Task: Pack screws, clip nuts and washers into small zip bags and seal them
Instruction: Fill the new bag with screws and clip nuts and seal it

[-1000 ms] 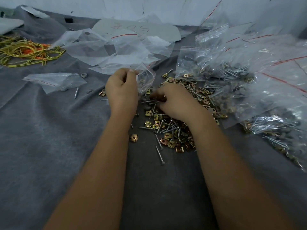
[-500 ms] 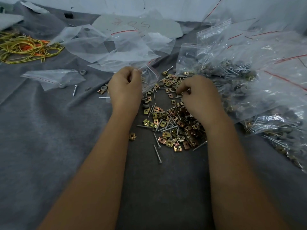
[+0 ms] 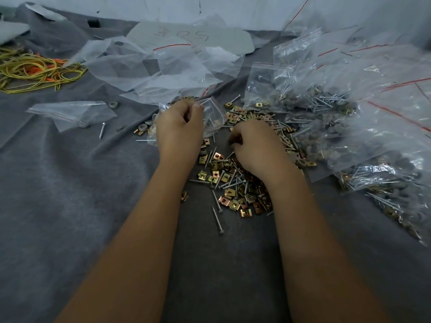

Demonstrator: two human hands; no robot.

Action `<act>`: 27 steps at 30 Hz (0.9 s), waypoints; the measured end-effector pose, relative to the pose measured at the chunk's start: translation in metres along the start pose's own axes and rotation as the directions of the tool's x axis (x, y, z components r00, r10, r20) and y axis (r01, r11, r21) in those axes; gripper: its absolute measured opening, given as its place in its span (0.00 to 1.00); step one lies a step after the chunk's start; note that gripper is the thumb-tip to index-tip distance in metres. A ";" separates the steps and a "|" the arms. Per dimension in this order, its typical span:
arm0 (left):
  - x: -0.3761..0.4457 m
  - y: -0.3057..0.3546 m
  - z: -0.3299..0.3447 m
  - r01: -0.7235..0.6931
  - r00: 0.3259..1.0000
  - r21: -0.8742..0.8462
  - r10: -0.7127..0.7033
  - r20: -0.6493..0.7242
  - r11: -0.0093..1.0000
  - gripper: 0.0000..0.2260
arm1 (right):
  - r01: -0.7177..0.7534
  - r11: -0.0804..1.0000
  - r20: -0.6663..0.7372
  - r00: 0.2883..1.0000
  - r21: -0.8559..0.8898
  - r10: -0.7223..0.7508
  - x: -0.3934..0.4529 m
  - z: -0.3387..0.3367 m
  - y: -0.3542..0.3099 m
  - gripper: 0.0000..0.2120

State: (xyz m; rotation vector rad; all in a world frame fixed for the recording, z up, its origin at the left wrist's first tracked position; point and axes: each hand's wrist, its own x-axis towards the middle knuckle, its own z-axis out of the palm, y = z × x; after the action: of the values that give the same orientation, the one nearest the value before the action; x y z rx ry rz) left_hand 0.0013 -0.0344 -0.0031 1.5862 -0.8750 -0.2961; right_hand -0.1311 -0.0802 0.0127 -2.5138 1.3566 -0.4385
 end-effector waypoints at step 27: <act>-0.003 0.004 0.007 -0.133 0.987 0.258 0.104 0.121 0.957 0.12 | -0.094 0.996 -0.371 0.924 0.009 0.091 0.007 0.006 0.009 0.08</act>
State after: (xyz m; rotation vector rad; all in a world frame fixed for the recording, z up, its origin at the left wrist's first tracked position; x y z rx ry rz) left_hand -0.0066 -0.0369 -0.0016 1.7682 -1.1259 -0.1844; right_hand -0.1319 -0.0900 0.0051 -2.4430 1.6003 -0.9284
